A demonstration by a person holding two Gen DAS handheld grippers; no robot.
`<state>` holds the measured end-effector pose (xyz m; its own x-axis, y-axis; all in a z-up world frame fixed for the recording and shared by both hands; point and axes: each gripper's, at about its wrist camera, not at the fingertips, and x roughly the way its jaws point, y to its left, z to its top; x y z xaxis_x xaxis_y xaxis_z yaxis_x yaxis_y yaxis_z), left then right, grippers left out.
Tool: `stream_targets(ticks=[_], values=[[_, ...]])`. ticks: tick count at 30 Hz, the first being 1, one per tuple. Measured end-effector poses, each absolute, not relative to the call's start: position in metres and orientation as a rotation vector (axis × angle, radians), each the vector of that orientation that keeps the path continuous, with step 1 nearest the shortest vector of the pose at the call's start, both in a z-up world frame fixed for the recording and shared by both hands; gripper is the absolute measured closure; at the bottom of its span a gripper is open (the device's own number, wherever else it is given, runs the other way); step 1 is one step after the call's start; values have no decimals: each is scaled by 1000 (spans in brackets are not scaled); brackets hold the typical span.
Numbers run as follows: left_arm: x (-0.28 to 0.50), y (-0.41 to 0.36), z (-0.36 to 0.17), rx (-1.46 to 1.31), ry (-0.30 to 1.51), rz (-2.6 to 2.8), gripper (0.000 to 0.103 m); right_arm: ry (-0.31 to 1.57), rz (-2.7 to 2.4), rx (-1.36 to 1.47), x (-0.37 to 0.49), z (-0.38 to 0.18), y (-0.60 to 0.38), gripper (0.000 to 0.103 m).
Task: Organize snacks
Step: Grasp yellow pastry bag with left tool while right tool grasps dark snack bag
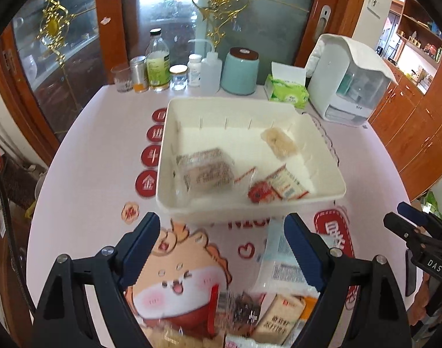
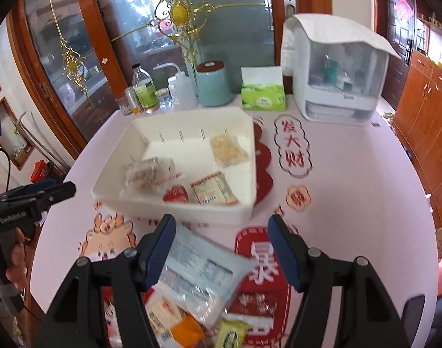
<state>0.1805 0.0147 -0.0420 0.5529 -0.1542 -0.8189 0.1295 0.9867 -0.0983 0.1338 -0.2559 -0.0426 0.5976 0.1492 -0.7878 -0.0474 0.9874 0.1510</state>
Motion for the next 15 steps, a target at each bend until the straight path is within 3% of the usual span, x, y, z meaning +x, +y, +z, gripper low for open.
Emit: stream_targets(ticks=[15], values=[[95,103,-131,-222,1163,129,16,1136,289,134,84,-122,-211,36]])
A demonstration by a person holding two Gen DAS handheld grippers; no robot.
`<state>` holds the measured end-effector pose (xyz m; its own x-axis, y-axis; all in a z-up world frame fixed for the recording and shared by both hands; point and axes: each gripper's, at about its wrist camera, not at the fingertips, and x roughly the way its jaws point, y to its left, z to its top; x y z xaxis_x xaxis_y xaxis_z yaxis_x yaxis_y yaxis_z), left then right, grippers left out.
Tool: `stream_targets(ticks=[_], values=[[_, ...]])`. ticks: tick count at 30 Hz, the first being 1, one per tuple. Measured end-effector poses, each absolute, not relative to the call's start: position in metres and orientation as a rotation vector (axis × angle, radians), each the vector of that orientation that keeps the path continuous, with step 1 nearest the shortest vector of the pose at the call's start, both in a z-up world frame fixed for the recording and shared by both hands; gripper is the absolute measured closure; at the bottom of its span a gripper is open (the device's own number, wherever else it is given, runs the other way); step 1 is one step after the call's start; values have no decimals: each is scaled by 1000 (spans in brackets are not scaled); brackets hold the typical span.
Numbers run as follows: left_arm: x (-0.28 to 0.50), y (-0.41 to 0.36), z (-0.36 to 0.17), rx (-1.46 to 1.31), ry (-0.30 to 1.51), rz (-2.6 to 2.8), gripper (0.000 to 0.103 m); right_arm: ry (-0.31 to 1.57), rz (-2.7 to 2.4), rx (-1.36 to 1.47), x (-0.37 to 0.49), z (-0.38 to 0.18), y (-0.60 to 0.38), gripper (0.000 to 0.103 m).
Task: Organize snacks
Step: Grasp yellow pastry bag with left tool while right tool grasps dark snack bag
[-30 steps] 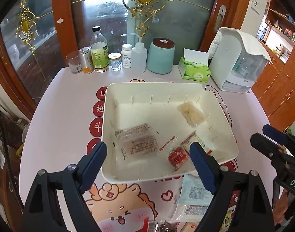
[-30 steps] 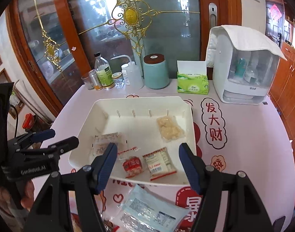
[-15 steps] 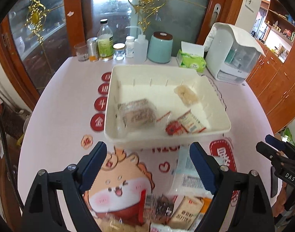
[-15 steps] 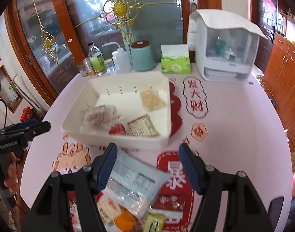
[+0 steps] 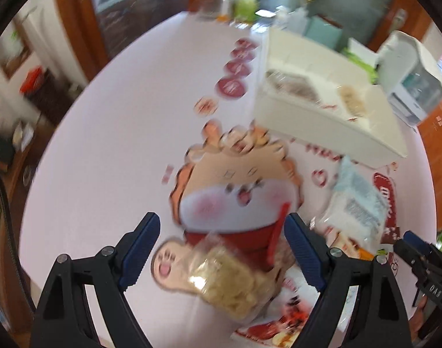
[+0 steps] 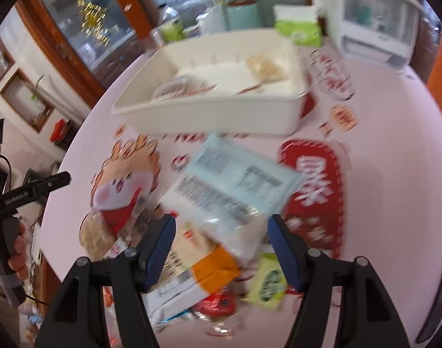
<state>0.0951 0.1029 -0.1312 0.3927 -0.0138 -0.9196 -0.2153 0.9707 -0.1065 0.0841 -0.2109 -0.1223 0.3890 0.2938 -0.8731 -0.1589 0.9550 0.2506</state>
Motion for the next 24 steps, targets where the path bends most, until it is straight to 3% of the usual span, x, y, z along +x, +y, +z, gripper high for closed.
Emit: stream_targets(ticks=[12,22,24], values=[[73,103,-204,-412,1359,200,16,1244,464,91,81,-154,-138,36],[83,88,-226,-437,1412,224,15,1270,487,67,83,-165,-125,36],[85,83,-226,-406,1409,237,20,1275,486,71,84,-167,-123,36]])
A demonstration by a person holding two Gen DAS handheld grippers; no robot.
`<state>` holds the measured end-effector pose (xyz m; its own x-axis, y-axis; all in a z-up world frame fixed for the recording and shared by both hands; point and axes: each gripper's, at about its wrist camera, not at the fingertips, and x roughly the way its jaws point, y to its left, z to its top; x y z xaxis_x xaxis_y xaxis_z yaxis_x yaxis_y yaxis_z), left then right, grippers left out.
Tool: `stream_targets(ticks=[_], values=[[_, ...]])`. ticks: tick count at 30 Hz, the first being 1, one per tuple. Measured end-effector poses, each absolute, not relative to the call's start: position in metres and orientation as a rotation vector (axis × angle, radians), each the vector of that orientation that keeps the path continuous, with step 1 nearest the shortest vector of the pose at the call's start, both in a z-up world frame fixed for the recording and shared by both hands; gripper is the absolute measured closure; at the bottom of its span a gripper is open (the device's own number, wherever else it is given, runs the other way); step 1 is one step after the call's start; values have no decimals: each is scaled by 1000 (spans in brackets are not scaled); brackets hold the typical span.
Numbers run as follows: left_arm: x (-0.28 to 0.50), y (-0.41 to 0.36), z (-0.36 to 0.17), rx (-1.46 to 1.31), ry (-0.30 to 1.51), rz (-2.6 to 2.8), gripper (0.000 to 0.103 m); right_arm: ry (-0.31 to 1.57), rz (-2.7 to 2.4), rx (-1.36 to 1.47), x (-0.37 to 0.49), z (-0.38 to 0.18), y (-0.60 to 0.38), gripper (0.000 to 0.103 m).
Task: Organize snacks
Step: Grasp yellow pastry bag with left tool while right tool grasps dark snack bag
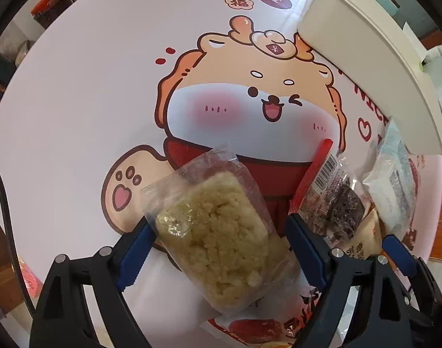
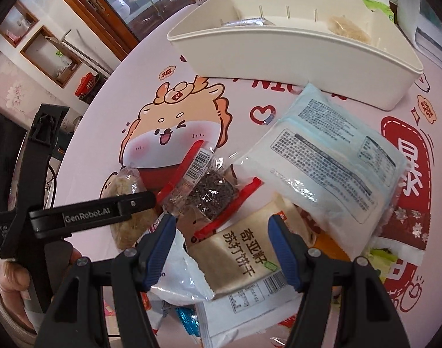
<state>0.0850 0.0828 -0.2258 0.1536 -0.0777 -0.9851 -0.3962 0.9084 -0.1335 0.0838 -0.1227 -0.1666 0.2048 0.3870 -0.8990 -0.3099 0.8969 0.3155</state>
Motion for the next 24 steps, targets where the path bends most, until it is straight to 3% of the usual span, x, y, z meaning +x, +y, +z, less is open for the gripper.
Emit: stream_targets(ticks=[1,7,20,22,24], values=[[85,80,-223,-366,1397,243,34,1279,487,74,84,-168,-121,36],[82,78,-216,-310,1358,210,41,1298,485,75,90,-177,-108,36],[65,129,-174,-244,1205,269,42,1354,401,20,104,-200,-72,37],[66,129,-171,-230,1196,264,42,1343,374,-7,104,-199,-67,39],[69,134,-172,-229,1191,252,42,1329,347,-39,104,-199,-62,51]])
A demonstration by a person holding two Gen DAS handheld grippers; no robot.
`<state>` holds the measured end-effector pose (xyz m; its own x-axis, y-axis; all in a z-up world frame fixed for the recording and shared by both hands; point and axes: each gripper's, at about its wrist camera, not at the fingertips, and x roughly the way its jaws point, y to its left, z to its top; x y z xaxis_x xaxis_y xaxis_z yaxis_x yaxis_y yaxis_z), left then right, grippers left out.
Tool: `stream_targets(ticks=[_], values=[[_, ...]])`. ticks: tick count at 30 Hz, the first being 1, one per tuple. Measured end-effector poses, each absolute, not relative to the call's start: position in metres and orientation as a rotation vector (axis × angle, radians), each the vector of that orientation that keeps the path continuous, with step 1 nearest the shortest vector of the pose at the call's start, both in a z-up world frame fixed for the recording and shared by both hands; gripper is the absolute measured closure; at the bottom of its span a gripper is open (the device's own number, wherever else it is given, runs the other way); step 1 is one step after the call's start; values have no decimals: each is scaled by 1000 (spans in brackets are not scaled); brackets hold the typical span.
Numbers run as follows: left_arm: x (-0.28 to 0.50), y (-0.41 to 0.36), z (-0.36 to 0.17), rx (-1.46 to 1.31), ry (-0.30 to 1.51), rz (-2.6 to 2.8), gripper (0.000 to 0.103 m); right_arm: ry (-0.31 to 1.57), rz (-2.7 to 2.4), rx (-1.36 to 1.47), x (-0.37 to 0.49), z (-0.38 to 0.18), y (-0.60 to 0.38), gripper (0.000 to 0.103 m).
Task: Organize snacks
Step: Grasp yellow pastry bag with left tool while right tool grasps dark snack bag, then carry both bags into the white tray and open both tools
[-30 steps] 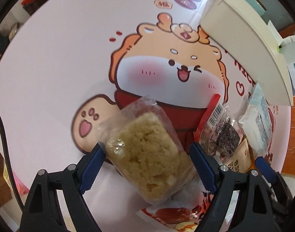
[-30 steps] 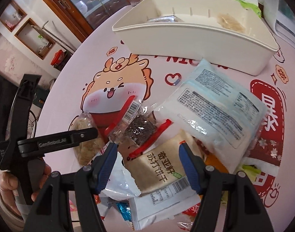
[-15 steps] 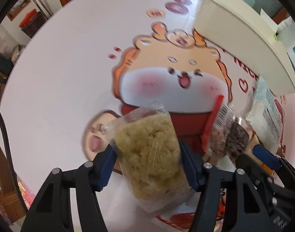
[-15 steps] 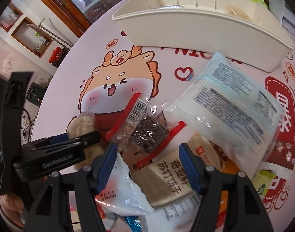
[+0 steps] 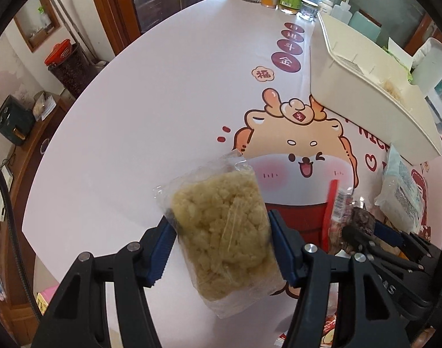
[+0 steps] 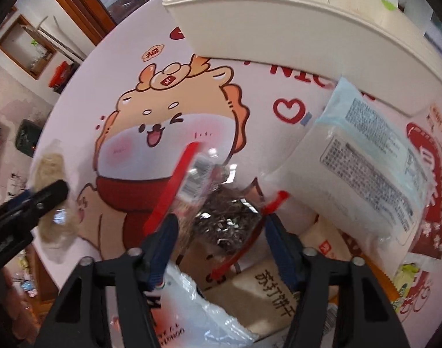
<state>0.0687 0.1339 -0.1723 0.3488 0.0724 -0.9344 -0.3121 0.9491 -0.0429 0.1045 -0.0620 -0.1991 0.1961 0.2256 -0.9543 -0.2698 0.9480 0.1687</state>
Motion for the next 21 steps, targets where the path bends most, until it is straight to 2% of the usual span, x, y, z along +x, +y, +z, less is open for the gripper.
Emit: stream_targets(ticks=[8,21], values=[[68,139,-166,-213,1190,211,42,1292,316,-76,106,-199,-52,57],[88,111,-113,-106,1066,121,42,1221,396,139,94,-165,-84,60]])
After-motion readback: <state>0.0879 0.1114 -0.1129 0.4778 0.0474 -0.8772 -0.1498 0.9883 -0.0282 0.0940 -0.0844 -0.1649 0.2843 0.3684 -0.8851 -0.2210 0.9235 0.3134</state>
